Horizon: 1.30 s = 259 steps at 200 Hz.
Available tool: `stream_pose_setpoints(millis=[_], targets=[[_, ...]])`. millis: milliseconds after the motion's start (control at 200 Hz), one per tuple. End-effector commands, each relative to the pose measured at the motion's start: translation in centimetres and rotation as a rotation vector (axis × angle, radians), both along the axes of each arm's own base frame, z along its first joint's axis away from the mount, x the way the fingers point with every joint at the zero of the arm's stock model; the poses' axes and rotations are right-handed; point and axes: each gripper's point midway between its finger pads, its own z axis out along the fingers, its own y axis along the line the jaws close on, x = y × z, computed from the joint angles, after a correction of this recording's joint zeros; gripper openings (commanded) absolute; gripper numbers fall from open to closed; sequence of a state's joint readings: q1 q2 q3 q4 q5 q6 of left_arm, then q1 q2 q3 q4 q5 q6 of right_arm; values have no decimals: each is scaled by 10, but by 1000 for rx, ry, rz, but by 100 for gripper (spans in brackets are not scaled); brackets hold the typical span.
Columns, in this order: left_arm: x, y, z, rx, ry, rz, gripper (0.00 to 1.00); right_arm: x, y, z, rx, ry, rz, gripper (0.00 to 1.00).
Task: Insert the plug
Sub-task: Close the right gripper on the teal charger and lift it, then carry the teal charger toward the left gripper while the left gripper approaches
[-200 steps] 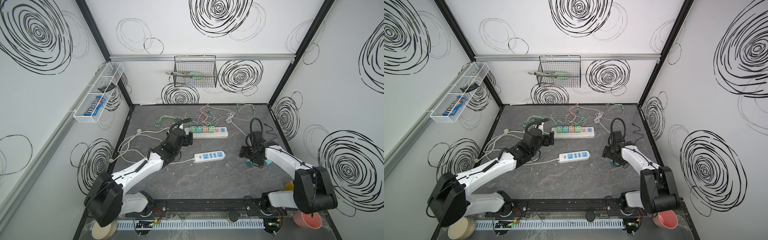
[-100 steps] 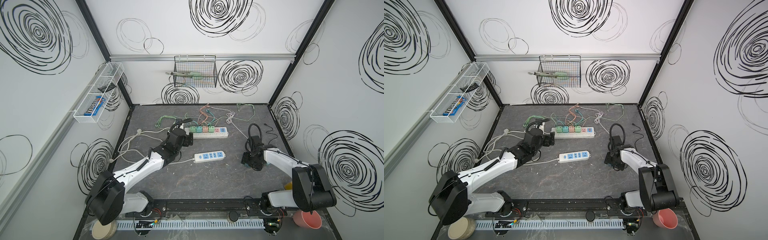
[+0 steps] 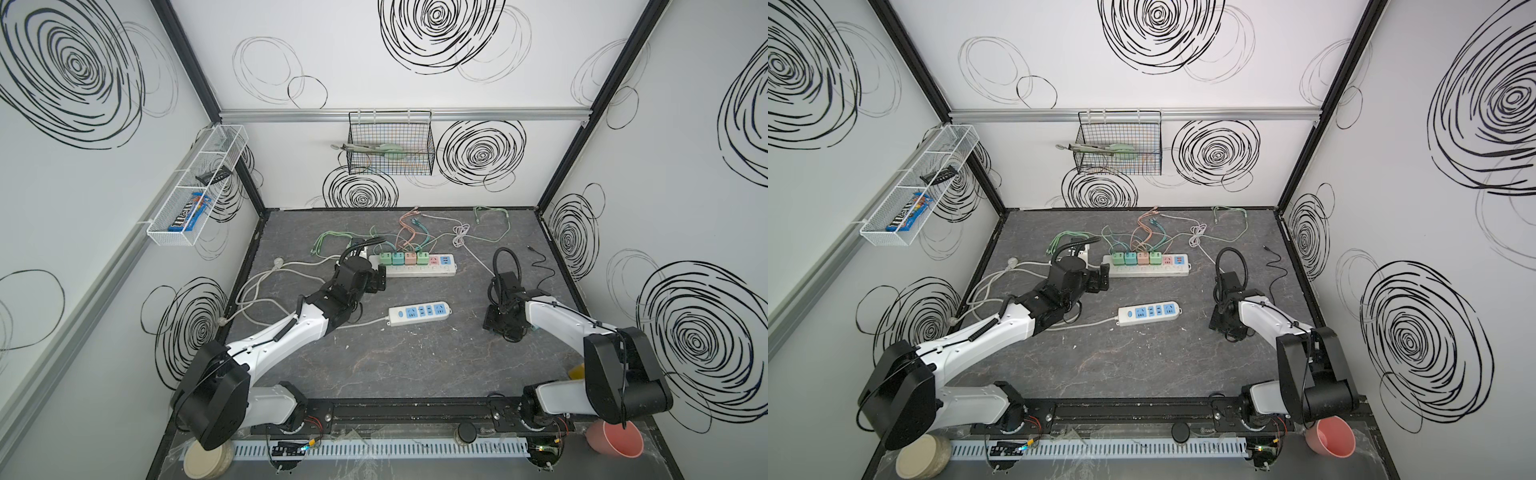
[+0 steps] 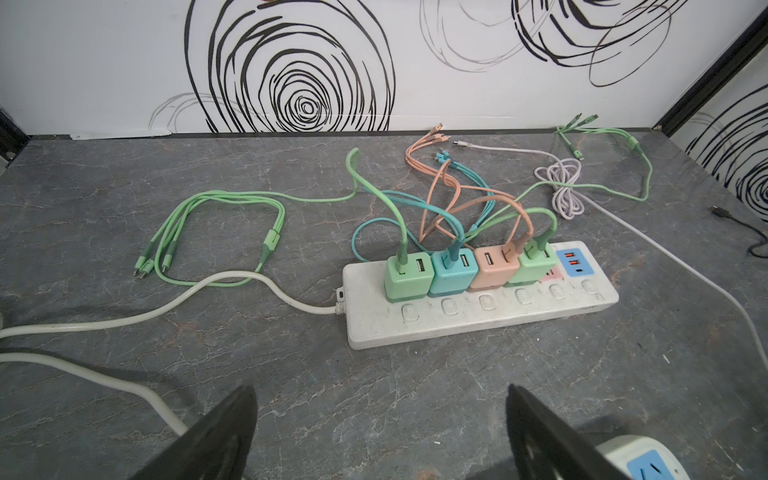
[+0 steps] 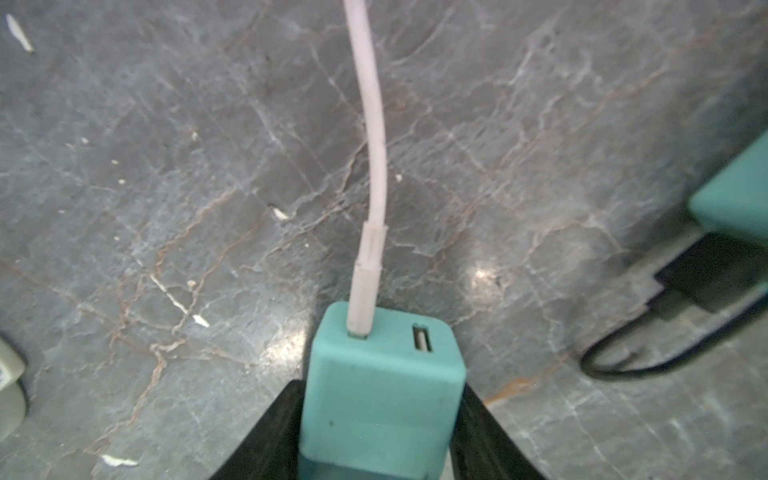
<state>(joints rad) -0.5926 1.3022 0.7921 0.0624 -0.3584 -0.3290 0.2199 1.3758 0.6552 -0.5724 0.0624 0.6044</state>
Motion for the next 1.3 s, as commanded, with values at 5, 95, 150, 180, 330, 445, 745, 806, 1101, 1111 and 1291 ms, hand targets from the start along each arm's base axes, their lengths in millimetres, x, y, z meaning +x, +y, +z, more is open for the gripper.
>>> stream_pose_setpoints(millis=[5, 95, 150, 180, 330, 445, 745, 806, 1101, 1111, 1291], targets=[[4, 1, 9, -24, -36, 6, 96, -8, -3, 0, -19, 17, -11, 53], [4, 1, 10, -26, -39, 6, 96, -4, 1, 5, -3, -14, 6, 46], [4, 0, 12, -29, -43, 0, 96, 3, 6, 13, 13, -56, 27, 40], [4, 0, 14, -30, -46, -4, 96, 8, 9, 19, 23, -87, 39, 37], [3, -6, 20, -49, -52, -35, 96, 37, 28, 61, 62, -301, 132, 26], [2, -16, 23, -64, -41, -94, 96, 57, 53, 96, 111, -484, 272, 23], [-29, -86, 58, -210, -69, -531, 96, 69, 126, 176, 63, -912, 720, 17], [-40, -99, 65, -235, -71, -627, 96, 63, 142, 189, 39, -998, 836, 16], [-104, -149, 94, -351, -96, -1055, 98, 21, 193, 205, -201, -1188, 1358, 12], [-103, -149, 94, -350, -96, -1052, 98, 21, 193, 206, -204, -1189, 1362, 12], [-98, -136, 112, -376, -170, -1006, 94, 18, 197, 210, -229, -1219, 1414, 12]])
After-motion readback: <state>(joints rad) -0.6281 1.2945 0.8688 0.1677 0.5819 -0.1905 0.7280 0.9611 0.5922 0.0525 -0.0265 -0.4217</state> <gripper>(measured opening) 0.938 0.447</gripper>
